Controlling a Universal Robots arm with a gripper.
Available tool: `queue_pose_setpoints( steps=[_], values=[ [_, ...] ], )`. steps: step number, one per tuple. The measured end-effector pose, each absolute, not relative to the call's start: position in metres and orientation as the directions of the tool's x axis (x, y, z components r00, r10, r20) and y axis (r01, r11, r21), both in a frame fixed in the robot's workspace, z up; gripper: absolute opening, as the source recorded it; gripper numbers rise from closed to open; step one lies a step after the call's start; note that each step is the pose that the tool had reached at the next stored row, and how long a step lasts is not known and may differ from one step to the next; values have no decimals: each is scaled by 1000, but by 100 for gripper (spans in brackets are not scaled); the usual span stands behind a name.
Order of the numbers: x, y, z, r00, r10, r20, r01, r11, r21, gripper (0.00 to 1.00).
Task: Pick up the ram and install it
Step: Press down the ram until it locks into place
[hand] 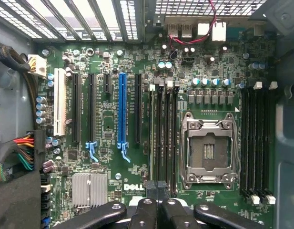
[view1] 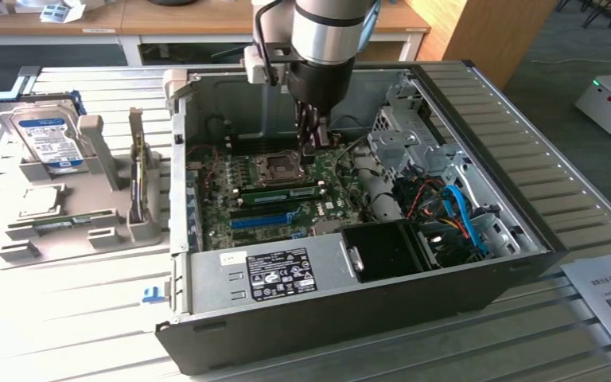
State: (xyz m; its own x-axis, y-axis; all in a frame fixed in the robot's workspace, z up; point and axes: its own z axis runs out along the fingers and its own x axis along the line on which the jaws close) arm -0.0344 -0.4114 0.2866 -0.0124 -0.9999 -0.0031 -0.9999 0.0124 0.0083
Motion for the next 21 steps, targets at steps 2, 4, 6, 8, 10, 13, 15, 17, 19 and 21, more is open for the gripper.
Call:
queue_pose_setpoints(
  steps=[2,4,6,8,10,13,15,17,19,21],
  values=[
    [-34,-411,288,-12,-1000,-3,-1000,12,8,10],
    [-34,-411,290,-12,-1000,-3,-1000,12,8,10],
    [-34,-411,292,-12,-1000,-3,-1000,12,8,10],
    [-34,-411,294,-12,-1000,-3,-1000,12,8,10],
    [-34,-411,295,-12,-1000,-3,-1000,12,8,10],
    [-34,-411,298,-12,-1000,-3,-1000,12,8,10],
    [-34,-411,299,-12,-1000,-3,-1000,12,8,10],
    [-34,-411,309,-12,-1000,-3,-1000,12,8,10],
    [-34,-411,309,-12,-1000,-3,-1000,12,8,10],
    [-34,-411,309,-12,-1000,-3,-1000,12,8,10]
  ],
)
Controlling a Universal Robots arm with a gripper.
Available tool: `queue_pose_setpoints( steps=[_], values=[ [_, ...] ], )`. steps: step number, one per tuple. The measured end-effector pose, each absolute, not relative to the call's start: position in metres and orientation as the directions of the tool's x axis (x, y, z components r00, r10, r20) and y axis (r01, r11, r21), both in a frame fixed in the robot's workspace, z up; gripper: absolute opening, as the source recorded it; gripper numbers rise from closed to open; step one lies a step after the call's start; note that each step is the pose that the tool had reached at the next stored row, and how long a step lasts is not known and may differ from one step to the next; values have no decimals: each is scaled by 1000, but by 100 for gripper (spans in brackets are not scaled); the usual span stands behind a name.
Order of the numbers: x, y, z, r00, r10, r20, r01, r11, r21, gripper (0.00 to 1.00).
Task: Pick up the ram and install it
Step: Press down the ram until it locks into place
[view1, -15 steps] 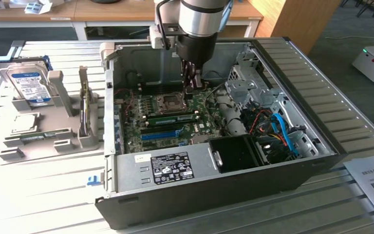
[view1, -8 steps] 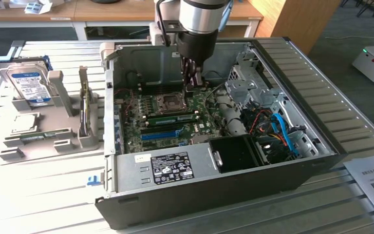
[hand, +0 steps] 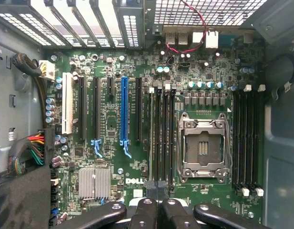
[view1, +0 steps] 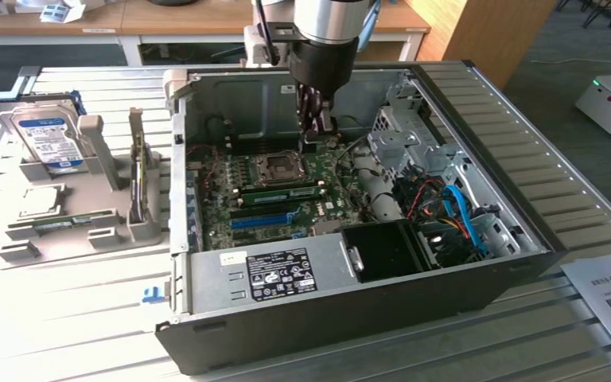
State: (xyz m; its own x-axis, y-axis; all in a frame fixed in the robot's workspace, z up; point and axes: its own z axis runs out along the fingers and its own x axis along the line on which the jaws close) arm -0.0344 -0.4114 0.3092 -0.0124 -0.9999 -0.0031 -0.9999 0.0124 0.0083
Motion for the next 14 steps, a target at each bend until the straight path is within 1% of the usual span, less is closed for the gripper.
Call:
queue_pose_setpoints(
  steps=[14],
  values=[
    [-34,-411,309,-38,-999,-3,-999,38,8,10]
  ],
)
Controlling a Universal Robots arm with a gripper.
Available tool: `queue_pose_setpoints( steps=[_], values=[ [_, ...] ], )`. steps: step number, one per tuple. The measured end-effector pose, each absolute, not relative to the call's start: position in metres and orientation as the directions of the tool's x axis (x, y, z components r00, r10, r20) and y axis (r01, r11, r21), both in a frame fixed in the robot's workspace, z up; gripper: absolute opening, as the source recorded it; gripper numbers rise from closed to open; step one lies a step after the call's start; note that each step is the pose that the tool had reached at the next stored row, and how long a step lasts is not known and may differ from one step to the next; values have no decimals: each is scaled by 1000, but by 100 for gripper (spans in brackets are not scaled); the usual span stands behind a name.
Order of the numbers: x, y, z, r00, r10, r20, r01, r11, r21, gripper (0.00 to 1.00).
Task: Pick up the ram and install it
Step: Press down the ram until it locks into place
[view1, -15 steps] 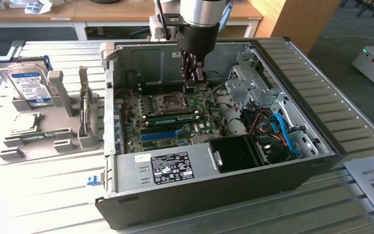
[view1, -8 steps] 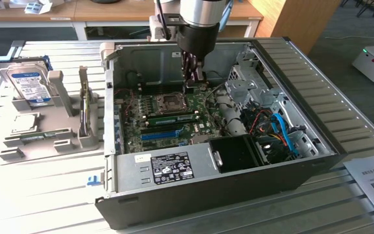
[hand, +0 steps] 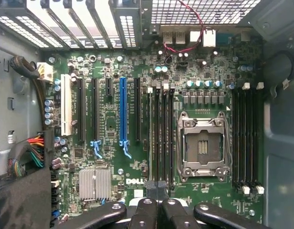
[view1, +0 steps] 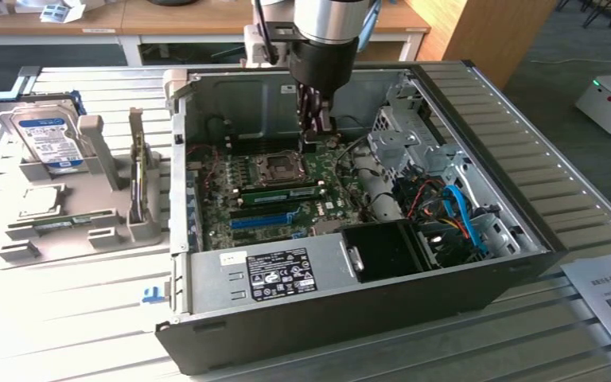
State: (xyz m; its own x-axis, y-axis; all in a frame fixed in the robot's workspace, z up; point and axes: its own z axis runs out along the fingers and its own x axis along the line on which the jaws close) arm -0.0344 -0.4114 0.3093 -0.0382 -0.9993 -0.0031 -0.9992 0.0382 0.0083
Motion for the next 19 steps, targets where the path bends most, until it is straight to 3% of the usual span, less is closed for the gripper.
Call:
queue_pose_setpoints(
  steps=[19],
  values=[
    [-34,-411,309,-125,-992,-3,-992,125,8,10]
  ],
)
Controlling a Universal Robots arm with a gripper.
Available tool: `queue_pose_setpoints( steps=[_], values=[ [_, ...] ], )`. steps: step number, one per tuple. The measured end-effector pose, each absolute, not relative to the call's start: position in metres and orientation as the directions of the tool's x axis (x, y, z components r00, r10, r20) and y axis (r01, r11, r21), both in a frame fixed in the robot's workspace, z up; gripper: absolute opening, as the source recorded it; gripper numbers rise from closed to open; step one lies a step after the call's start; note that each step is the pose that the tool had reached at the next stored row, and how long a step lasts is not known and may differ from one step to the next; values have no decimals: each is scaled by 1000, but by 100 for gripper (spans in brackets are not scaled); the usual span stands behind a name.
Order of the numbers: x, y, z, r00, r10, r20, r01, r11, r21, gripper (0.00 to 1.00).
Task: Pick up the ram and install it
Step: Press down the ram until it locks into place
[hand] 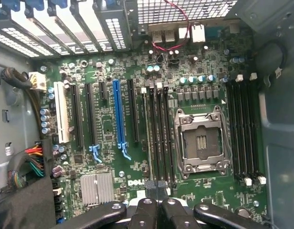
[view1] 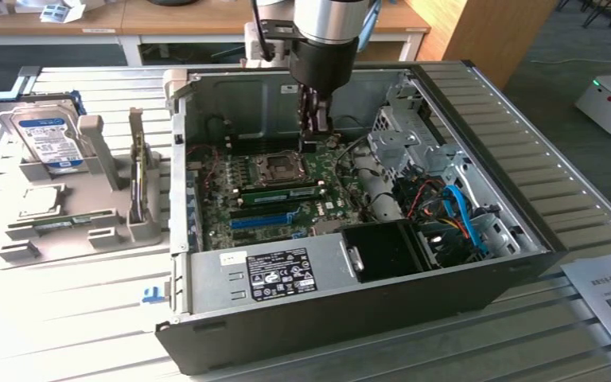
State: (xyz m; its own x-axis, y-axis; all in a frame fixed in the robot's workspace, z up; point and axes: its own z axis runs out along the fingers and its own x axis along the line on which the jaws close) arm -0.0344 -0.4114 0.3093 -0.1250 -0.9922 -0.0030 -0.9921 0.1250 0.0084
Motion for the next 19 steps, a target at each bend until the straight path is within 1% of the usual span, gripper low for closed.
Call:
queue_pose_setpoints(
  steps=[19],
  values=[
    [-34,-411,309,-222,-975,-3,-975,222,8,10]
  ],
)
